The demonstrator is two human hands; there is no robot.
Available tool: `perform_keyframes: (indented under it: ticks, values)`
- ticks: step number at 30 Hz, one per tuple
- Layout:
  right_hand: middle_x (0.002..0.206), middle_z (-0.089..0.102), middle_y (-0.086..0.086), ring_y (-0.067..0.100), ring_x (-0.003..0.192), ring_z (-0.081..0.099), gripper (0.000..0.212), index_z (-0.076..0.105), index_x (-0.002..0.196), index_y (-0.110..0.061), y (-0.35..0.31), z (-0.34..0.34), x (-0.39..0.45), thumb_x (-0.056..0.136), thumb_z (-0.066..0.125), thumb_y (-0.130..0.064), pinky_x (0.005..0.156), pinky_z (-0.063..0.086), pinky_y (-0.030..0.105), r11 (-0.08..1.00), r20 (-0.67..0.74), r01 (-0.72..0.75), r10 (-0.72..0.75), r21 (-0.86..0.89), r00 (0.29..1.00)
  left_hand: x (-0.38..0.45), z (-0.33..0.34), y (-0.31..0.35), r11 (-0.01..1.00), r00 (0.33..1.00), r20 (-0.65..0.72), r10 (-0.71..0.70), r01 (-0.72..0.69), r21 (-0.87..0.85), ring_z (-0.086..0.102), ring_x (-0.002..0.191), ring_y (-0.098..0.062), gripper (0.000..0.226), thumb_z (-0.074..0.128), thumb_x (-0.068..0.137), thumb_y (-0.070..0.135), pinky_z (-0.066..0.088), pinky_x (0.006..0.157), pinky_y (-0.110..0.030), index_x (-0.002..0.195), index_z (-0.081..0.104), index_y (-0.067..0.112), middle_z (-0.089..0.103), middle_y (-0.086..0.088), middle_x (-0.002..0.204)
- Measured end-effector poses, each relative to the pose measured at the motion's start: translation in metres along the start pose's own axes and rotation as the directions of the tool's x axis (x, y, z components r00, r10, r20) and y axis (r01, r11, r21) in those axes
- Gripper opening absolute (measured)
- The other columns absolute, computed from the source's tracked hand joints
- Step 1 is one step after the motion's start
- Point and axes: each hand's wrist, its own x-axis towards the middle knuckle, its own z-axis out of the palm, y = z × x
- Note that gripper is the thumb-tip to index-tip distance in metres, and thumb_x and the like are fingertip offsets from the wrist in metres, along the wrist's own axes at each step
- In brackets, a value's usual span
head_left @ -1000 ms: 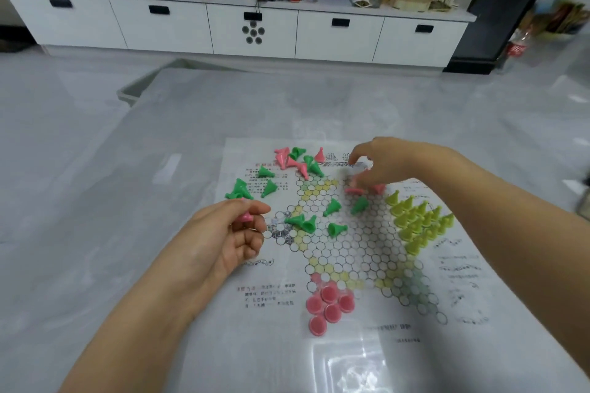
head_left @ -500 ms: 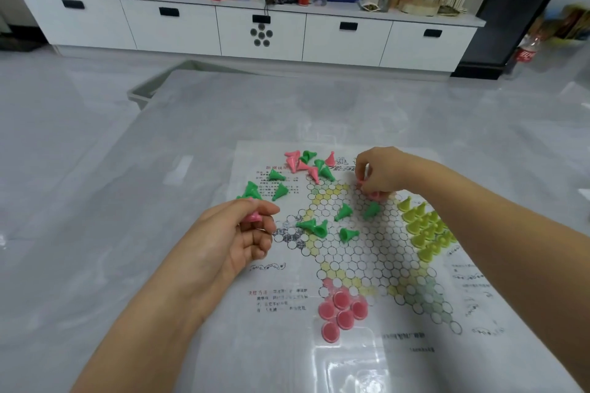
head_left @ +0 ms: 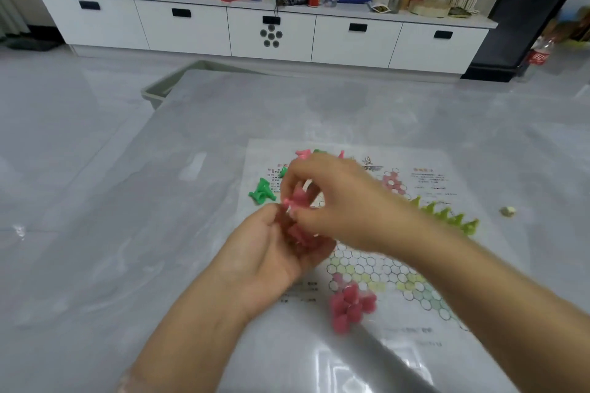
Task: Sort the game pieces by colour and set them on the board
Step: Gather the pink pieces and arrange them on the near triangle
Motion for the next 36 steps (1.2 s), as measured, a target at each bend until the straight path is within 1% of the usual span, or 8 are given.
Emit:
perform_keyframes:
  ticks: [3, 8, 11, 14, 17, 21, 28, 36]
  values:
    - [0.092, 0.058, -0.003, 0.011, 0.088, 0.054, 0.010, 0.061, 0.085, -0.022, -0.006, 0.014, -0.015, 0.081, 0.058, -0.014, 0.079, 0.045, 0.029, 1.000, -0.049, -0.001, 0.001, 0.009, 0.999, -0.002, 0.002, -0.004, 0.999, 0.999, 0.034, -0.039, 0.038, 0.022, 0.059, 0.059, -0.015, 0.019, 0.035, 0.087, 0.012, 0.052, 0.048, -0.025, 0.085, 0.055, 0.011, 0.060, -0.007, 0.072]
    - [0.100, 0.062, -0.011, 0.002, 0.091, 0.059, 0.013, 0.065, 0.077, -0.027, -0.002, 0.009, -0.037, 0.080, 0.063, -0.015, 0.077, 0.052, 0.020, 0.937, -0.173, -0.037, 0.103, 0.347, 0.980, -0.004, 0.001, 0.000, 0.998, 0.998, -0.026, -0.054, 0.055, 0.038, 0.047, 0.038, -0.010, 0.025, 0.040, 0.092, 0.017, 0.048, 0.041, -0.021, 0.078, 0.057, 0.004, 0.052, -0.005, 0.061]
    - [0.084, 0.060, -0.022, -0.003, 0.078, 0.058, 0.009, 0.068, 0.078, -0.030, 0.011, -0.003, -0.049, 0.077, 0.066, -0.020, 0.069, 0.048, 0.012, 0.878, -0.289, -0.015, 0.174, 0.479, 0.941, -0.003, -0.003, -0.001, 0.975, 0.994, -0.107, 0.013, 0.011, 0.222, 0.043, 0.041, -0.009, 0.023, 0.044, 0.091, 0.020, 0.038, 0.036, -0.015, 0.079, 0.058, 0.007, 0.047, 0.001, 0.050]
    - [0.065, 0.060, -0.013, 0.000, 0.058, 0.052, 0.007, 0.069, 0.078, -0.024, 0.029, -0.004, -0.059, 0.078, 0.068, -0.017, 0.054, 0.042, 0.009, 0.834, -0.372, -0.035, 0.283, 0.550, 0.884, -0.003, -0.005, -0.001, 0.896, 0.982, -0.126, 0.140, -0.071, 0.439, 0.041, 0.039, -0.007, 0.022, 0.047, 0.091, 0.019, 0.030, 0.032, -0.015, 0.075, 0.058, 0.008, 0.051, 0.004, 0.046]
    - [0.076, 0.071, -0.001, 0.013, 0.072, 0.066, 0.008, 0.068, 0.078, -0.020, 0.036, 0.007, -0.062, 0.076, 0.069, -0.012, 0.067, 0.054, 0.021, 0.769, -0.336, -0.032, 0.315, 0.638, 0.888, -0.005, -0.003, -0.003, 0.851, 0.986, -0.081, 0.145, -0.083, 0.518, 0.041, 0.039, -0.007, 0.025, 0.050, 0.090, 0.017, 0.029, 0.032, -0.015, 0.071, 0.065, 0.010, 0.055, 0.002, 0.053]
    - [0.079, 0.072, -0.002, 0.010, 0.074, 0.067, 0.010, 0.068, 0.078, -0.019, 0.033, 0.013, -0.061, 0.076, 0.069, -0.009, 0.071, 0.053, 0.017, 0.798, -0.265, 0.012, 0.186, 0.602, 0.946, -0.005, 0.002, -0.011, 0.806, 0.996, -0.040, 0.083, -0.043, 0.590, 0.039, 0.040, -0.007, 0.028, 0.049, 0.091, 0.017, 0.029, 0.034, -0.015, 0.067, 0.064, 0.014, 0.052, 0.003, 0.052]
    - [0.073, 0.070, -0.009, -0.001, 0.067, 0.063, 0.011, 0.068, 0.075, -0.024, 0.040, 0.015, -0.060, 0.076, 0.069, -0.012, 0.065, 0.048, 0.010, 0.850, -0.270, 0.002, 0.165, 0.527, 0.948, -0.008, 0.005, -0.014, 0.784, 0.997, -0.030, 0.065, -0.033, 0.620, 0.038, 0.040, -0.008, 0.023, 0.045, 0.093, 0.020, 0.027, 0.034, -0.015, 0.073, 0.051, 0.010, 0.050, 0.003, 0.053]
    - [0.076, 0.072, -0.008, -0.001, 0.072, 0.066, 0.013, 0.070, 0.079, -0.024, 0.043, 0.020, -0.060, 0.079, 0.066, -0.011, 0.069, 0.049, 0.011, 0.869, -0.225, 0.005, 0.123, 0.495, 0.966, -0.007, 0.003, -0.015, 0.770, 0.996, -0.034, 0.085, -0.044, 0.637, 0.038, 0.039, -0.005, 0.038, 0.047, 0.092, 0.017, 0.028, 0.032, -0.014, 0.058, 0.062, 0.019, 0.052, 0.007, 0.049]
